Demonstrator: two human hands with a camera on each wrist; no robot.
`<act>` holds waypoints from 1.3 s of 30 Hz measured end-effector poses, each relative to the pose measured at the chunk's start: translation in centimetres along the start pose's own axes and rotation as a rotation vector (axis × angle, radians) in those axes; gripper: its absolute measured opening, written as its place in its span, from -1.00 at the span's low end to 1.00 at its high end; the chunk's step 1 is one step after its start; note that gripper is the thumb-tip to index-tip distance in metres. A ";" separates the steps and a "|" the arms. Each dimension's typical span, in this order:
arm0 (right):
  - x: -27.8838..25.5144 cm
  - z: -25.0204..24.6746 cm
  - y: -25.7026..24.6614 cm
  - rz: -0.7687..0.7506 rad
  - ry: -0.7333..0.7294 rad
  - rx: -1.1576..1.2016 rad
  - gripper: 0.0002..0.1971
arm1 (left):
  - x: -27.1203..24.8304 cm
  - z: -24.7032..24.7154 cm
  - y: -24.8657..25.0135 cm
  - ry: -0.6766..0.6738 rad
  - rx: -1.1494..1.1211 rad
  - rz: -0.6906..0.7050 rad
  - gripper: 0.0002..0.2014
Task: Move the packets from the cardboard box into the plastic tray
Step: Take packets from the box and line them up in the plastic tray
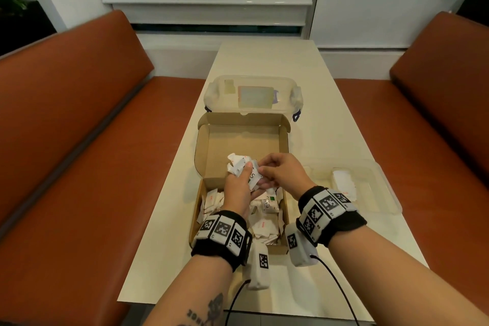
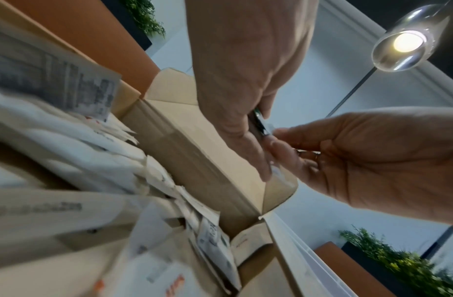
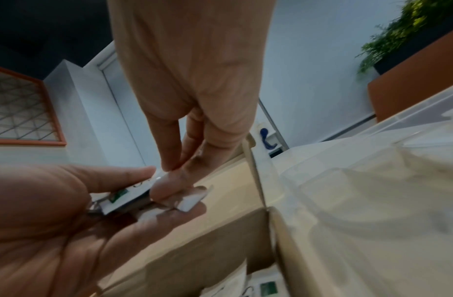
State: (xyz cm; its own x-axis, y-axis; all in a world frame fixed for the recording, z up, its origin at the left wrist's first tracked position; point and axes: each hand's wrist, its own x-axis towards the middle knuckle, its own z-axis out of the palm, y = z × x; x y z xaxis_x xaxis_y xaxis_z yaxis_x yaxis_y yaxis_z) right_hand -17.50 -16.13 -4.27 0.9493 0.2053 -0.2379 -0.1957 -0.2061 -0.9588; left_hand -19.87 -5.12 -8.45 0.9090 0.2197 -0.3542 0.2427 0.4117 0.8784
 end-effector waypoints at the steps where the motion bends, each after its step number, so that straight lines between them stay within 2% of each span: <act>1: 0.0 -0.4 0.1 0.000 0.014 0.004 -0.92 | 0.0 0.3 0.0 -0.013 0.008 -0.004 -0.71; 6: -0.5 -3.4 0.8 -0.002 0.087 0.015 -0.99 | -0.5 3.1 -0.5 -0.093 0.036 -0.011 -0.71; 17: -2.3 -11.2 3.1 0.068 0.311 0.073 -0.89 | -1.4 10.7 -3.9 -0.173 0.075 -0.067 -0.71; 21: -3.0 -13.9 4.3 0.067 0.345 0.097 -0.94 | -1.7 13.2 -5.4 -0.202 0.115 -0.092 -0.70; 24: -3.4 -15.8 5.2 0.052 0.351 0.088 -0.85 | -1.8 14.5 -6.1 -0.239 0.106 -0.115 -0.73; 27: -3.4 -17.5 5.9 0.041 0.413 0.095 -0.92 | -1.7 15.2 -6.7 -0.231 0.110 -0.132 -0.77; 29: -3.2 -18.9 6.5 0.035 0.482 0.105 -0.89 | -1.3 15.2 -6.9 -0.216 0.091 -0.154 -0.88; 32: -2.8 -20.8 7.4 0.065 0.613 0.018 -0.95 | -1.0 14.9 -7.0 -0.212 0.072 -0.177 -0.89; 35: -2.3 -22.0 8.4 0.095 0.705 -0.169 -0.95 | -0.9 14.6 -7.2 -0.218 0.058 -0.179 -0.79; 39: -1.9 -22.3 8.6 0.076 0.659 -0.520 -0.82 | -0.7 14.4 -7.2 -0.229 0.055 -0.174 -0.82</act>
State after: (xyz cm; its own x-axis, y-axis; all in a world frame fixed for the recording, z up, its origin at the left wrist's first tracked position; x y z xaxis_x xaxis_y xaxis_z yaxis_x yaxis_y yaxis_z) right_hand -15.46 -39.57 -8.57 0.9189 -0.3945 -0.0047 -0.2803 -0.6446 -0.7113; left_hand -17.34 -20.99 -9.91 0.9036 -0.0582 -0.4245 0.4138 0.3753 0.8294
